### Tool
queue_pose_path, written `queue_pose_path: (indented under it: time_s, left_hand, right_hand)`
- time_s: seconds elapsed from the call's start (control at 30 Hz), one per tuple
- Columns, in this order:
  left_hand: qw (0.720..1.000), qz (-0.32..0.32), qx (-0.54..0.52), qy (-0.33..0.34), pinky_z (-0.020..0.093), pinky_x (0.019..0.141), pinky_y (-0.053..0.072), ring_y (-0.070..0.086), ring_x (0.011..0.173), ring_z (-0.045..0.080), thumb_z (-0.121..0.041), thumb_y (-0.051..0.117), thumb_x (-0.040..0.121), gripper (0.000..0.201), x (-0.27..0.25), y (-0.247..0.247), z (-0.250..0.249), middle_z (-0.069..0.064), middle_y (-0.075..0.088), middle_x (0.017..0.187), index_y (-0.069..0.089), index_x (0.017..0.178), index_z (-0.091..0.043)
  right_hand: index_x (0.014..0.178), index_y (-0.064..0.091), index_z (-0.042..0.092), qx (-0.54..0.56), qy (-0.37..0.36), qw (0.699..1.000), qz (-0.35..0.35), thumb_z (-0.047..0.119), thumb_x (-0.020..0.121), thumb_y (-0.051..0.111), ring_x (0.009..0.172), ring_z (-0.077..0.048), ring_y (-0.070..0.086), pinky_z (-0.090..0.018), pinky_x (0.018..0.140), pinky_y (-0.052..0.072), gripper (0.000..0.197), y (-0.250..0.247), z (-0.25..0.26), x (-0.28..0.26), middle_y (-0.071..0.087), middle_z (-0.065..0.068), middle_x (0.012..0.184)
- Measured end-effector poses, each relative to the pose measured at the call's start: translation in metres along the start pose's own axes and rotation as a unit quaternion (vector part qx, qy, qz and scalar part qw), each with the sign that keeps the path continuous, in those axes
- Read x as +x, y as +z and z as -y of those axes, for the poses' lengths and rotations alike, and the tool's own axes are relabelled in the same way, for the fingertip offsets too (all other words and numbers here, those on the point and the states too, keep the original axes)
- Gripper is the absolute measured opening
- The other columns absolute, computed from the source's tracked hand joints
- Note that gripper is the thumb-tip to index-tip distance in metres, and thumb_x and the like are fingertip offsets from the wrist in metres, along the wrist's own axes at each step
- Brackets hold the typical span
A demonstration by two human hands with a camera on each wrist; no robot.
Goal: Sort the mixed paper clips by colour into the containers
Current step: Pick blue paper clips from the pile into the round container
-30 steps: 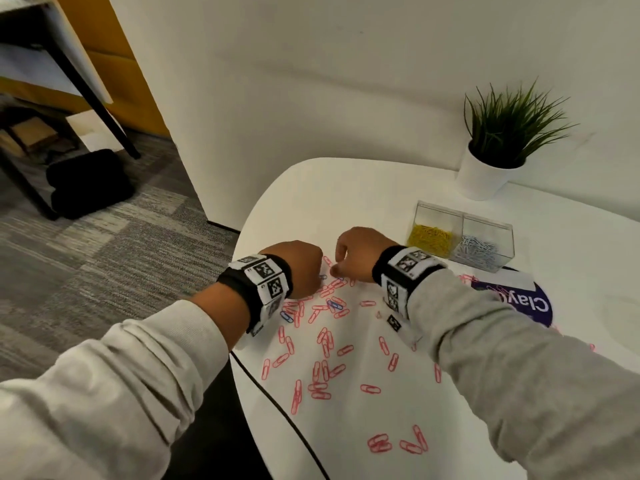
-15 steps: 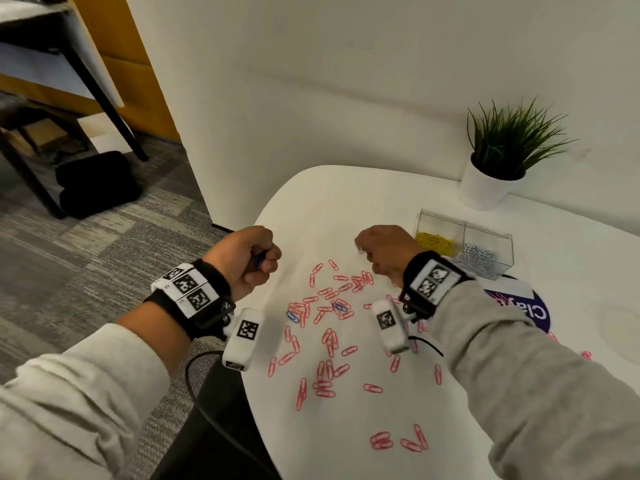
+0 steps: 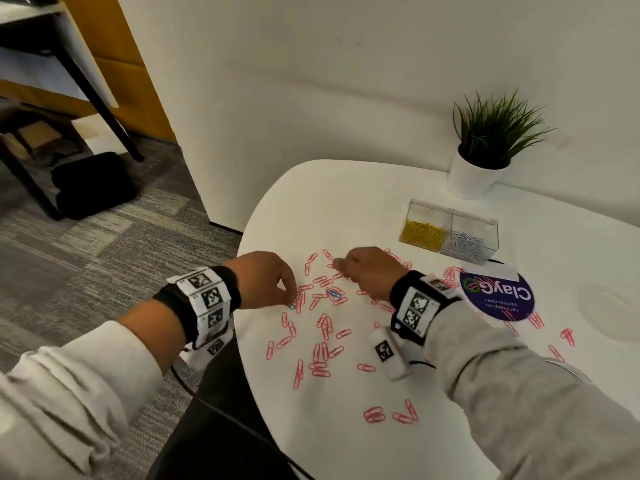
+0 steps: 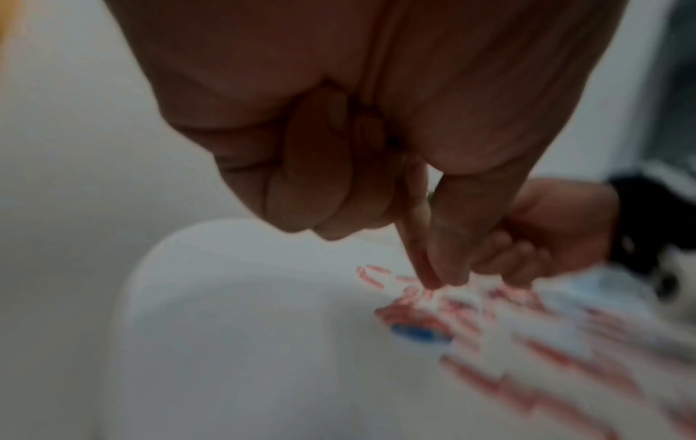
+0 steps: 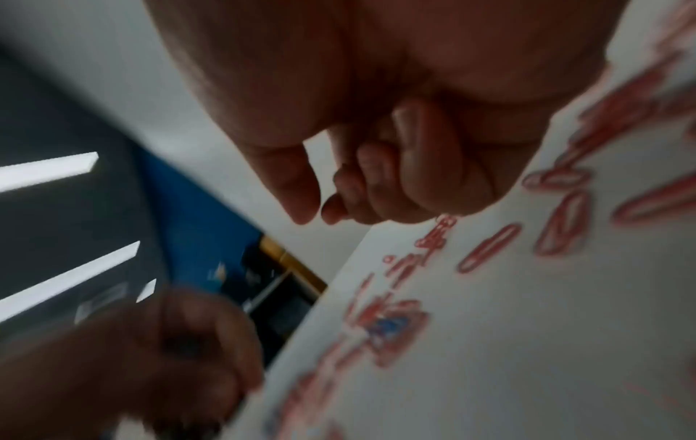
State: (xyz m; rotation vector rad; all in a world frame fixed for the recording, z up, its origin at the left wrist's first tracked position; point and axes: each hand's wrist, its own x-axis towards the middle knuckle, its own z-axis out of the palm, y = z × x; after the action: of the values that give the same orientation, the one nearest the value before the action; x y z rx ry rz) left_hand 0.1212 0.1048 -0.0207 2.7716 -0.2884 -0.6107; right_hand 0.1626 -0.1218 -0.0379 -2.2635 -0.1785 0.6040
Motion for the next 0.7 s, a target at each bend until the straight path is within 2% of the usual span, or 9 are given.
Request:
queue_pose_path:
  time_s: [0.03,0.1,0.23,0.37,0.5,0.57,0.6,0.63,0.7]
  left_hand:
    - [0.999,0.003,0.044,0.003,0.018,0.067,0.039,0.054,0.08,0.001,-0.047,0.069,0.085,0.012,0.0,0.002,-0.002,-0.022,0.059,0.084,0.074,0.093,-0.04]
    - [0.995,0.007,0.094,0.008,0.023,0.074,0.043,0.057,0.093,0.004,-0.049,0.065,0.086,0.016,0.0,0.008,-0.002,-0.022,0.063,0.099,0.072,0.099,-0.043]
    - [0.986,0.015,0.159,0.05,0.03,0.084,0.051,0.059,0.098,0.009,-0.049,0.053,0.092,0.021,-0.001,0.015,0.001,-0.019,0.065,0.107,0.065,0.109,-0.045]
    - [0.979,0.014,0.19,0.074,0.03,0.077,0.051,0.059,0.089,0.01,-0.046,0.046,0.094,0.021,-0.003,0.019,0.004,-0.016,0.062,0.098,0.06,0.108,-0.041]
    - [0.995,-0.018,0.096,0.028,0.022,0.062,0.041,0.053,0.075,0.004,-0.04,0.052,0.091,0.013,-0.003,0.009,0.009,-0.015,0.057,0.083,0.062,0.093,-0.032]
    - [1.0,-0.009,0.018,0.002,0.025,0.065,0.044,0.057,0.077,0.014,-0.039,0.041,0.092,0.031,-0.003,0.004,0.009,-0.004,0.061,0.086,0.062,0.088,-0.017]
    - [0.998,-0.007,-0.055,-0.024,0.026,0.061,0.043,0.056,0.07,0.018,-0.035,0.036,0.093,0.036,-0.001,0.003,0.011,0.002,0.06,0.081,0.06,0.082,-0.011]
    - [0.986,-0.002,-0.156,-0.066,0.025,0.052,0.037,0.048,0.056,0.018,-0.028,0.039,0.092,0.03,-0.002,0.003,0.01,0.005,0.053,0.07,0.055,0.072,-0.011]
    - [0.927,-0.01,-0.352,-0.131,0.02,0.045,0.02,0.024,0.042,0.015,-0.022,0.05,0.08,0.023,-0.006,0.003,0.007,0.001,0.036,0.057,0.041,0.059,-0.017]
  right_hand:
    - [0.083,0.063,0.004,-0.124,-0.039,0.991,0.014,0.048,0.099,0.047,0.069,-0.023,0.056,-0.032,0.065,0.044,0.049,0.004,0.001,0.0,0.062,-0.007,0.079]
    - [0.085,0.062,0.008,-0.24,-0.087,0.966,0.039,0.051,0.101,0.04,0.08,-0.024,0.055,-0.033,0.072,0.04,0.051,0.007,0.003,-0.002,0.058,-0.001,0.08]
    - [0.099,0.066,0.026,-0.326,-0.125,0.937,0.001,0.048,0.096,0.054,0.096,-0.018,0.059,-0.03,0.075,0.041,0.025,0.009,0.002,-0.007,0.066,0.005,0.103]
    - [0.107,0.07,0.029,-0.366,-0.133,0.921,0.012,0.038,0.095,0.055,0.102,-0.019,0.06,-0.028,0.075,0.041,0.021,0.012,0.003,-0.005,0.067,0.006,0.113]
    - [0.102,0.069,0.024,-0.335,-0.112,0.935,0.015,0.033,0.093,0.058,0.099,-0.019,0.06,-0.026,0.075,0.041,0.017,0.013,0.003,-0.002,0.066,0.004,0.109]
    - [0.097,0.067,0.023,-0.291,-0.1,0.951,0.0,0.033,0.091,0.059,0.095,-0.018,0.06,-0.027,0.075,0.044,0.014,0.01,0.002,-0.006,0.065,0.005,0.103]
    - [0.094,0.065,0.024,-0.257,-0.095,0.962,-0.017,0.033,0.089,0.061,0.092,-0.016,0.059,-0.028,0.075,0.045,0.011,0.007,0.001,-0.009,0.064,0.006,0.099]
    - [0.089,0.064,0.024,-0.216,-0.09,0.971,-0.04,0.033,0.087,0.063,0.089,-0.015,0.059,-0.028,0.074,0.046,0.009,0.003,0.001,-0.013,0.063,0.008,0.096]
    - [0.081,0.062,0.026,-0.145,-0.082,0.982,-0.09,0.03,0.085,0.064,0.083,-0.013,0.059,-0.027,0.069,0.046,0.006,-0.004,-0.001,-0.023,0.062,0.011,0.087]
